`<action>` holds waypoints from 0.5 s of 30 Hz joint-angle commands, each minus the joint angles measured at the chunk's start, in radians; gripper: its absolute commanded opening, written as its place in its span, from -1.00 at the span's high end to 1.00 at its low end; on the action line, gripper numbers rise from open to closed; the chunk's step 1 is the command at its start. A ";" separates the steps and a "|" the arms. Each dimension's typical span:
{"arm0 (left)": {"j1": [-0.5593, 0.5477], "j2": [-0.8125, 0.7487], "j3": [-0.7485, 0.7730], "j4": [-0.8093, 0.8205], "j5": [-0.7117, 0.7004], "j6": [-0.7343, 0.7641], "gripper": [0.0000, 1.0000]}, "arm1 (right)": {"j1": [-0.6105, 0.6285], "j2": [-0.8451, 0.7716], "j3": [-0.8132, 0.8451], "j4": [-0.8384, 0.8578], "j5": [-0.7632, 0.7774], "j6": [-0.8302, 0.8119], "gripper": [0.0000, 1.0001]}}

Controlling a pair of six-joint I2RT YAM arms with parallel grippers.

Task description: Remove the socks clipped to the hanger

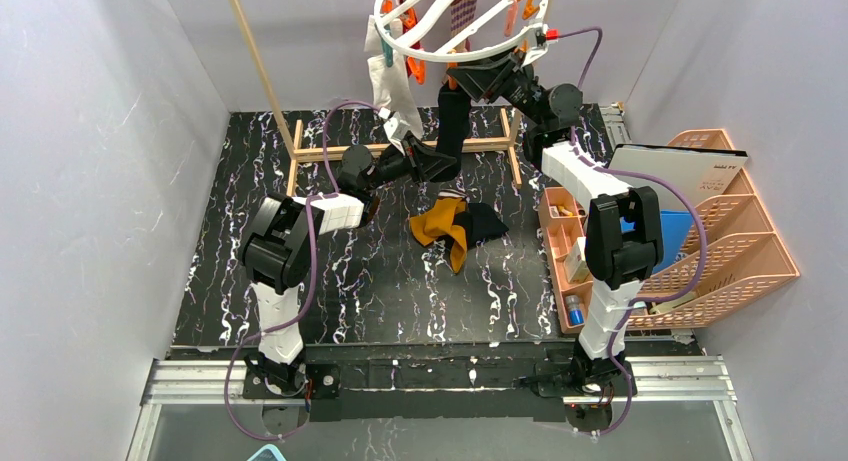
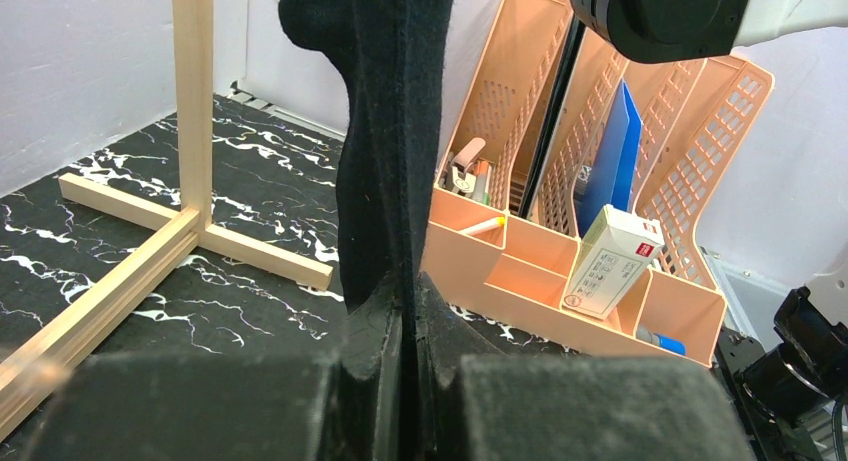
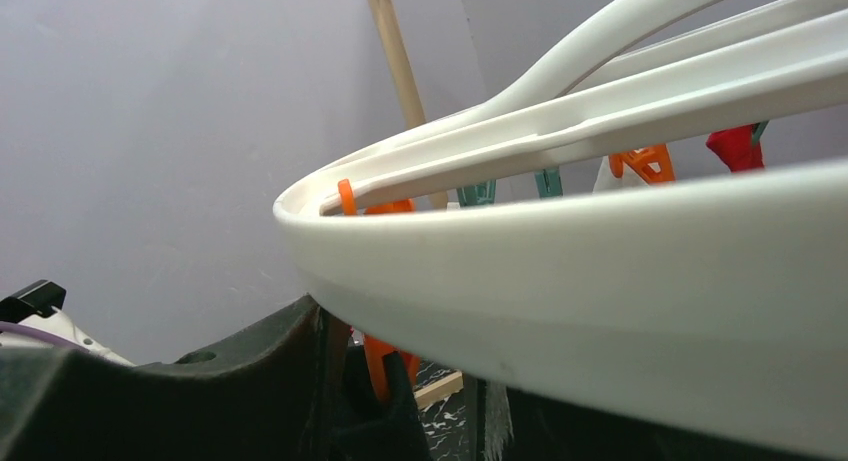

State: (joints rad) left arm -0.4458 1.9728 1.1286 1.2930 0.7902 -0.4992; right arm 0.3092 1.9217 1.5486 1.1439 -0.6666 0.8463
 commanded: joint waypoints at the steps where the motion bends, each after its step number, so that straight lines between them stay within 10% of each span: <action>1: 0.007 -0.019 0.019 0.011 0.022 0.001 1.00 | 0.002 0.017 0.040 0.107 0.045 0.044 -0.02; 6: 0.007 -0.020 0.017 0.011 0.023 0.001 1.00 | 0.005 0.034 0.052 0.125 0.057 0.071 0.05; 15: 0.007 -0.017 0.013 0.009 0.024 0.004 1.00 | 0.009 0.049 0.070 0.125 0.053 0.083 0.97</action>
State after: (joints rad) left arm -0.4458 1.9728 1.1286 1.2907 0.7979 -0.4988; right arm 0.3183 1.9678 1.5642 1.2167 -0.6323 0.9218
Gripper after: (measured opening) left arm 0.014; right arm 0.153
